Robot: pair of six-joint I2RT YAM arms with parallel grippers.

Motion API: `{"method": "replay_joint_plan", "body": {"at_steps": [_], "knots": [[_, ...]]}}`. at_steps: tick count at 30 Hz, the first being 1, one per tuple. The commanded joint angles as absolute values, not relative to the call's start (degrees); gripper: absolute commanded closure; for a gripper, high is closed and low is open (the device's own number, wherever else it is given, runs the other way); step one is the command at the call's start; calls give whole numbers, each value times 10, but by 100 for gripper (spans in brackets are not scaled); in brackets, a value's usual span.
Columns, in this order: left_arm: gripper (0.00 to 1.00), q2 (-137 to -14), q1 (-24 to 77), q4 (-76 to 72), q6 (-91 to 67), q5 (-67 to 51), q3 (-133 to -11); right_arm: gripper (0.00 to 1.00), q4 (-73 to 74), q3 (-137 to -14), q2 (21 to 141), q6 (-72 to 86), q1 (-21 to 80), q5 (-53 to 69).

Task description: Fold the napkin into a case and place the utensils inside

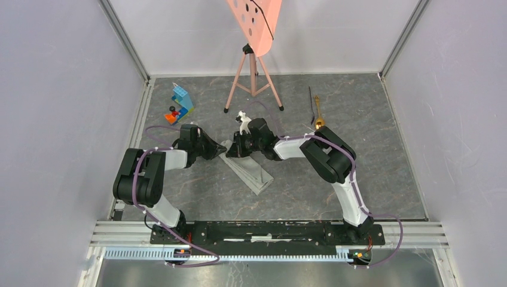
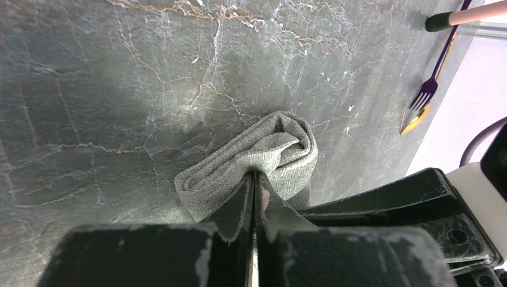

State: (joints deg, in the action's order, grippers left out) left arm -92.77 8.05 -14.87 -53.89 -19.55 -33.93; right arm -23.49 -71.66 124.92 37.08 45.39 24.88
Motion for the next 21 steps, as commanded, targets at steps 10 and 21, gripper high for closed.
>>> {"method": "replay_joint_plan", "body": {"at_steps": [10,21], "knots": [[98,-948,77,-71,-515,-120,-362,65,-123,-667,1160,260,496,182],[98,-930,76,-50,-522,-96,-353,50,-54,-565,1060,166,520,177]]}}
